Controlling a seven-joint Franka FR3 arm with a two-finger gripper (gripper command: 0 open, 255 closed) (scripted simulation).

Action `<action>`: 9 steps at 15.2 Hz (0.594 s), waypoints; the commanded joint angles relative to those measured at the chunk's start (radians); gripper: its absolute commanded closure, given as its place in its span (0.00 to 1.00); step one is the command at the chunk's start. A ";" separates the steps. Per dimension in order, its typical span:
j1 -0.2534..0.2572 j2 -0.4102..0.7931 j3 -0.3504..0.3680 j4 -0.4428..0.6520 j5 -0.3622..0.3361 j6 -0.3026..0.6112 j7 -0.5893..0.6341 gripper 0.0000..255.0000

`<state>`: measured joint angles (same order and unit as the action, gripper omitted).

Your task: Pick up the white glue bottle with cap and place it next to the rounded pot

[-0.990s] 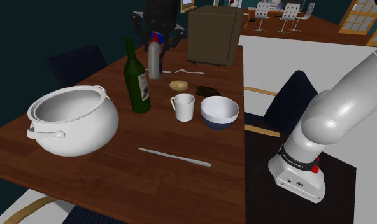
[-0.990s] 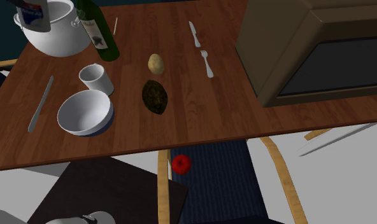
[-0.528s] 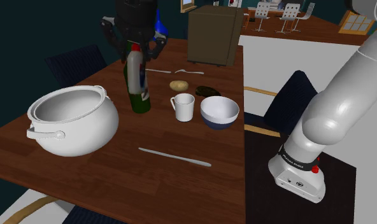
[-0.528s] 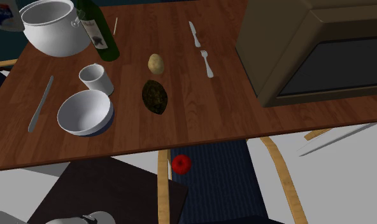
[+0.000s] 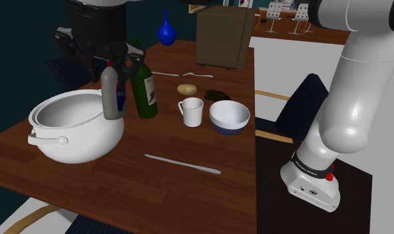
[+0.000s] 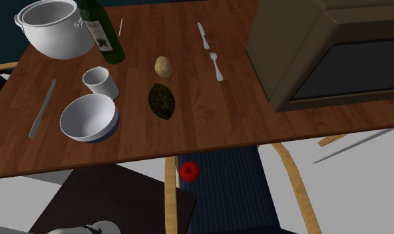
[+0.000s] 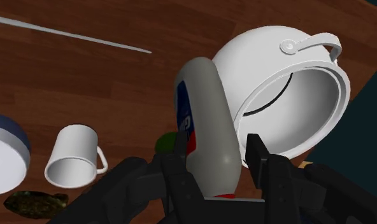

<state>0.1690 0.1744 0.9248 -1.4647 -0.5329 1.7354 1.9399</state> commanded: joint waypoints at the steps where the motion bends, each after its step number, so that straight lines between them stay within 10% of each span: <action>1: 0.009 0.011 0.000 -0.012 -0.014 0.013 0.020 1.00; 9: -0.019 -0.013 -0.004 -0.140 -0.003 0.124 0.050 1.00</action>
<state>0.1540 0.1652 0.9213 -1.5879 -0.5377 1.8439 1.9869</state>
